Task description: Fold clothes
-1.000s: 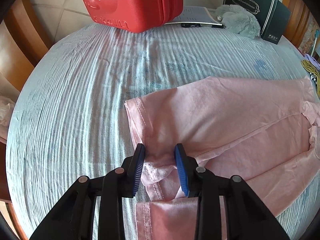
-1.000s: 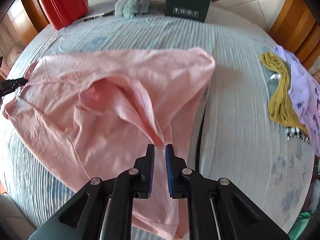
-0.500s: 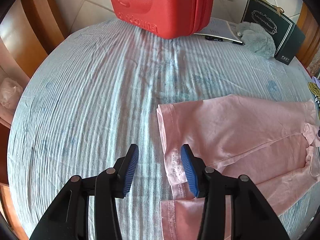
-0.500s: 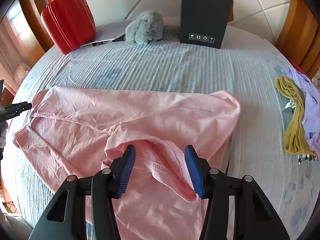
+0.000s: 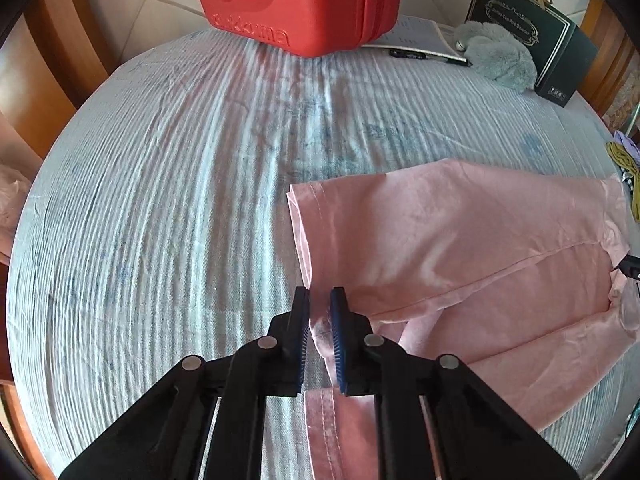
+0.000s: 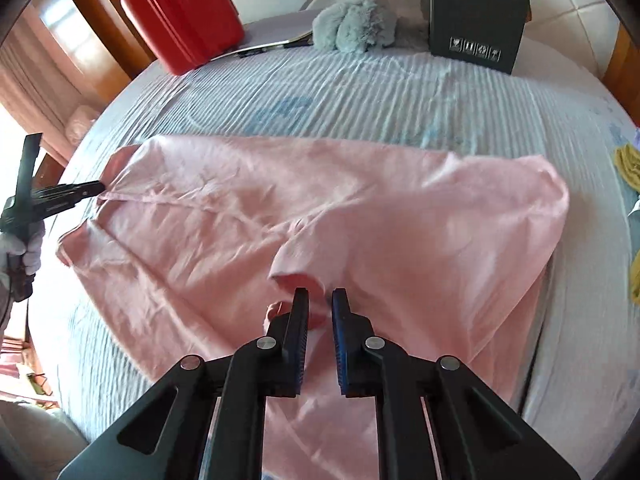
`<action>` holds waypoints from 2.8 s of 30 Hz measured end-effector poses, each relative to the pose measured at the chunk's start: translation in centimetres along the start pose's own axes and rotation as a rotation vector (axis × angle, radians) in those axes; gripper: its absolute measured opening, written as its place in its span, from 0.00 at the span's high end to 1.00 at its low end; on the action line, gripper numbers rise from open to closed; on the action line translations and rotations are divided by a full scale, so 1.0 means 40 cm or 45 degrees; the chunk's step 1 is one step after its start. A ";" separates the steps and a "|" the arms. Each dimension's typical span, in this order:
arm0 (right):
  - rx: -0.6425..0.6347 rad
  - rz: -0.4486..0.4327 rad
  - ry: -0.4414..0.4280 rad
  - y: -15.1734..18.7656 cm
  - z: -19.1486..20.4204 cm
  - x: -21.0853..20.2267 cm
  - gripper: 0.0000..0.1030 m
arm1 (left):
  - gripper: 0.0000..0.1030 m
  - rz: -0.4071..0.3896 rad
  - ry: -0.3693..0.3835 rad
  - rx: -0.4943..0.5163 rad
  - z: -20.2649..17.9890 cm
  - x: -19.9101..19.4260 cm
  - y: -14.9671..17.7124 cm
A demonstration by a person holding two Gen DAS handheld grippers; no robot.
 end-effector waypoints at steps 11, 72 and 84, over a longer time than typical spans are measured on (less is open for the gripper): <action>0.311 -0.131 0.031 0.042 -0.143 -0.089 0.78 | 0.64 -0.017 0.002 -0.150 0.045 -0.018 -0.001; 0.151 -0.112 0.192 0.057 -0.156 -0.128 0.53 | 0.55 -0.057 0.043 -0.139 -0.027 -0.004 -0.030; 0.324 -0.145 0.261 -0.073 -0.239 -0.079 0.56 | 0.52 -0.008 -0.024 -0.150 0.027 0.022 -0.012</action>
Point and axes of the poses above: each gripper's, at about its wrist camera, not at the fingertips, and x roughly the way its jaws point, z to its left, y to its underside, the point moved 7 cm from there along x, roughly the way its jaws point, and after that the axes turned 10 degrees about x, right-handed, at the moved point
